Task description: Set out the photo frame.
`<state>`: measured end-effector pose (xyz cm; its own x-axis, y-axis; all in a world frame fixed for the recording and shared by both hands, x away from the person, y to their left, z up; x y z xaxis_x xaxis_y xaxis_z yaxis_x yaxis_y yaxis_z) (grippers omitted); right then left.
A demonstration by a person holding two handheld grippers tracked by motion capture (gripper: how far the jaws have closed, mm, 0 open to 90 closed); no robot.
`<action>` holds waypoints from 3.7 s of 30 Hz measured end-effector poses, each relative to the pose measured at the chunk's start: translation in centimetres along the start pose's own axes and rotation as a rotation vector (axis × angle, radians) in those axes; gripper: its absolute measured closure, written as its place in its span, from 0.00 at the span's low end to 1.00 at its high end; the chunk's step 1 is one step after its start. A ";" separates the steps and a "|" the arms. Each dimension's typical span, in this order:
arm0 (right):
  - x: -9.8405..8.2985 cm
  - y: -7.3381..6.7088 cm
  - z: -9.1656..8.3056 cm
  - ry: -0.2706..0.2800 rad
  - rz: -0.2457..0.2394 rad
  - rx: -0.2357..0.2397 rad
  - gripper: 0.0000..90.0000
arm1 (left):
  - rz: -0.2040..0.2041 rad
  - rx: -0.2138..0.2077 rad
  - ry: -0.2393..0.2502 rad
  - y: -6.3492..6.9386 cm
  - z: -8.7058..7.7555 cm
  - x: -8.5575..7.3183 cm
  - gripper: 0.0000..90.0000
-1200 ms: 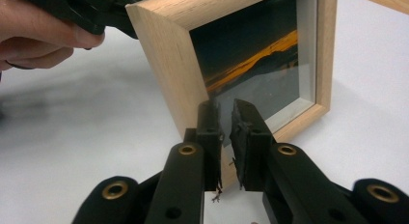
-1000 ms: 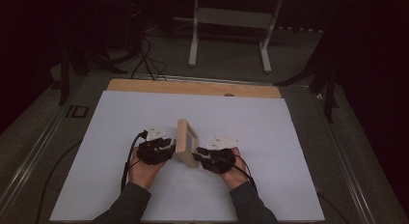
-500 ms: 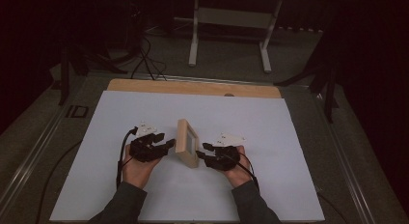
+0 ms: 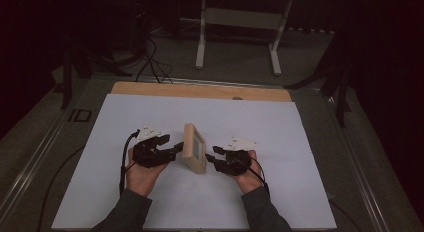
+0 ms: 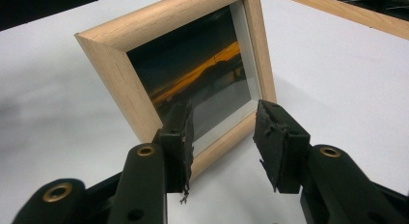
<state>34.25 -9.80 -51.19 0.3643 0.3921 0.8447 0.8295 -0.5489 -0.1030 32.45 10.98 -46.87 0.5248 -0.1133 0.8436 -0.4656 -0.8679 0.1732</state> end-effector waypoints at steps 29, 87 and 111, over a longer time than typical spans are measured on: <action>0.0 0.2 -0.2 0.003 0.002 -0.006 0.64 | 0.052 -0.003 -0.101 2.9 3.3 -1.9 0.31; 1.0 1.5 -2.2 0.083 0.026 -0.054 0.64 | 0.141 -0.010 -0.117 4.1 3.3 -2.1 0.67; 4.7 2.0 -1.4 0.130 -0.038 -0.138 1.00 | 0.190 0.002 -0.112 4.8 3.4 -2.2 0.67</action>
<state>37.05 -10.12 -46.63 0.2688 0.3209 0.9082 0.7722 -0.6353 -0.0041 31.49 5.46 -49.65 0.5033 -0.3281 0.7994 -0.5623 -0.8268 0.0147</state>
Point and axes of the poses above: each handheld gripper's, and its own axes: z roughly forward along the jaws, x roughly out of its top, y roughly to its right, the point moved 5 cm from there along z, roughly forward along the jaws, and after that the axes turned 5 degrees about x, right-handed, at the moved point
